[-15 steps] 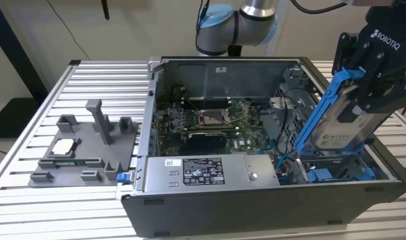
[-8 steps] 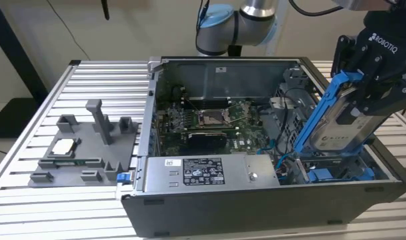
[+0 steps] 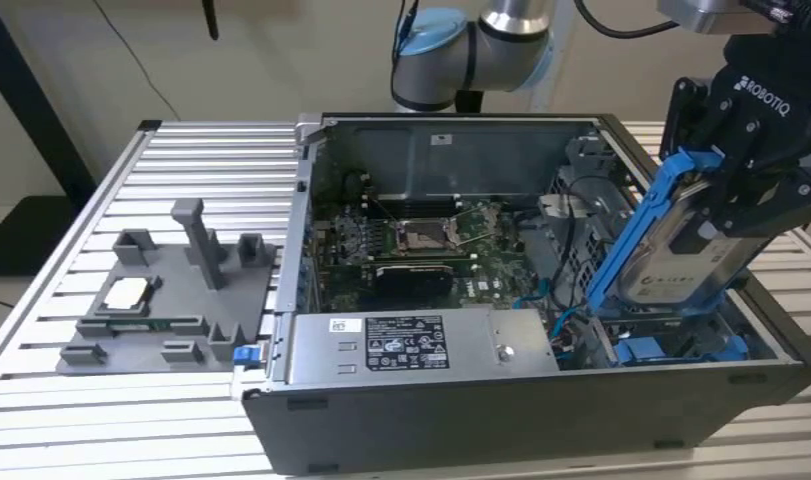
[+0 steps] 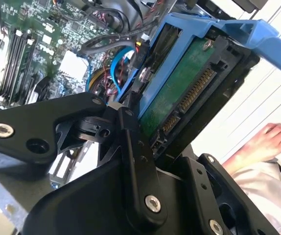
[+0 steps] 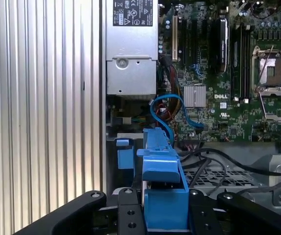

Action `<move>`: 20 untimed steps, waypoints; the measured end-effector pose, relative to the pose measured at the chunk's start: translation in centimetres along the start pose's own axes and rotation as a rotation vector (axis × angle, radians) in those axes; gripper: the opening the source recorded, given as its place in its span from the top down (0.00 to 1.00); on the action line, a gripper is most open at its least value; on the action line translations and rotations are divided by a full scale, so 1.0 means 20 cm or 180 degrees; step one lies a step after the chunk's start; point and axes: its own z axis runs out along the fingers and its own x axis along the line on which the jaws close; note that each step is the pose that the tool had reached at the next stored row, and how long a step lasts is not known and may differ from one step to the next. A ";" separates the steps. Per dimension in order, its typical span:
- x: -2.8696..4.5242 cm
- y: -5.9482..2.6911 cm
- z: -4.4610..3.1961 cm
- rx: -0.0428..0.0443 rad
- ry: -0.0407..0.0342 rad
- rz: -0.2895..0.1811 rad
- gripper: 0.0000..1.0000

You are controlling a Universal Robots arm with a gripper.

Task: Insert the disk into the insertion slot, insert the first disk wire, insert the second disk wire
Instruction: 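Insert the disk into the insertion slot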

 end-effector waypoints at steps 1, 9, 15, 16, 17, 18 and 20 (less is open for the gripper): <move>0.000 -0.004 0.001 0.0000 -0.0011 -0.0001 0.67; 0.003 -0.042 0.020 0.0003 -0.0032 -0.0015 0.67; 0.028 -0.053 0.043 0.0003 -0.0032 -0.0016 0.67; 0.031 -0.055 0.047 0.0003 -0.0032 -0.0016 0.67; 0.033 -0.058 0.051 0.0003 -0.0032 -0.0015 0.67; 0.036 -0.061 0.055 0.0004 -0.0032 -0.0015 0.67; 0.044 -0.068 0.062 0.0003 -0.0032 -0.0015 0.67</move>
